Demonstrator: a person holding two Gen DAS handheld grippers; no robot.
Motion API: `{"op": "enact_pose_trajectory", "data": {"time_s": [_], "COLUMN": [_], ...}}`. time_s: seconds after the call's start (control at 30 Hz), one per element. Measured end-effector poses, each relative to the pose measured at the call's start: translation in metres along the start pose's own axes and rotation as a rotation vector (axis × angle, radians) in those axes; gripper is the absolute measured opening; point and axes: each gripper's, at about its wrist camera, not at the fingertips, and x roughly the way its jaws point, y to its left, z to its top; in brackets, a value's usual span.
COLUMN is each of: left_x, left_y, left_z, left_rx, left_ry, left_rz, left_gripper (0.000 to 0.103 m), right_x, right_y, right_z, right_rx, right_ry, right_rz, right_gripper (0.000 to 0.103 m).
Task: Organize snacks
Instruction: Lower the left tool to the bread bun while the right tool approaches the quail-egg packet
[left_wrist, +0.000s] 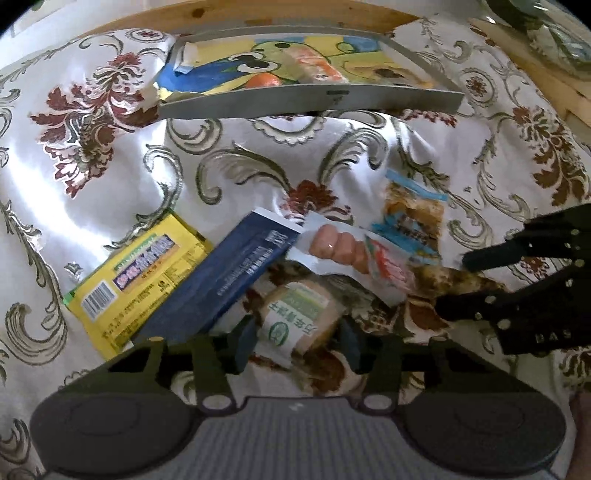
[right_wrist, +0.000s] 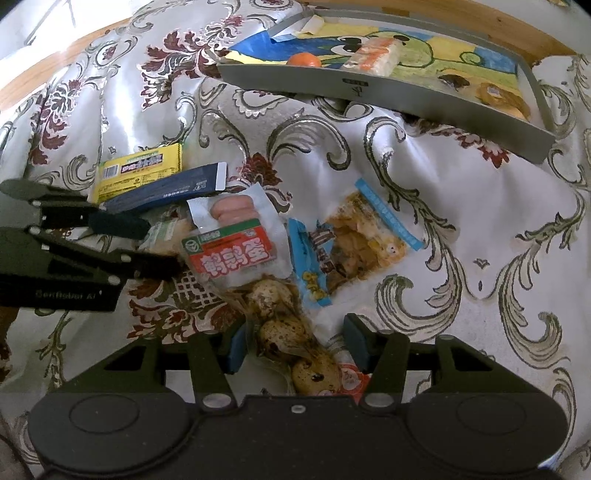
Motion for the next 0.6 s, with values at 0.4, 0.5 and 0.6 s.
{"op": "enact_pose_trajectory", "data": {"time_s": [0.4,0.5,0.6], "left_x": [0.003,0.009,0.012], "left_y": [-0.009,-0.006,-0.005], "left_z": [0.000,0.000,0.000], "left_rx": [0.054,0.058,0.052], "left_ry": [-0.015,-0.013,-0.009], "left_rz": [0.029,0.035,0.027], "left_gripper": [0.071,0.079,0.079], "right_x": [0.000,0.004,0.008], "right_y": [0.010,0.012,0.009], "right_z": [-0.004,-0.005,-0.004], "right_rx": [-0.087,-0.126,-0.119], "right_ry": [-0.011,-0.016,-0.008], "right_rz": [-0.027,-0.052,-0.047], "right_gripper": [0.066,0.074,0.075]}}
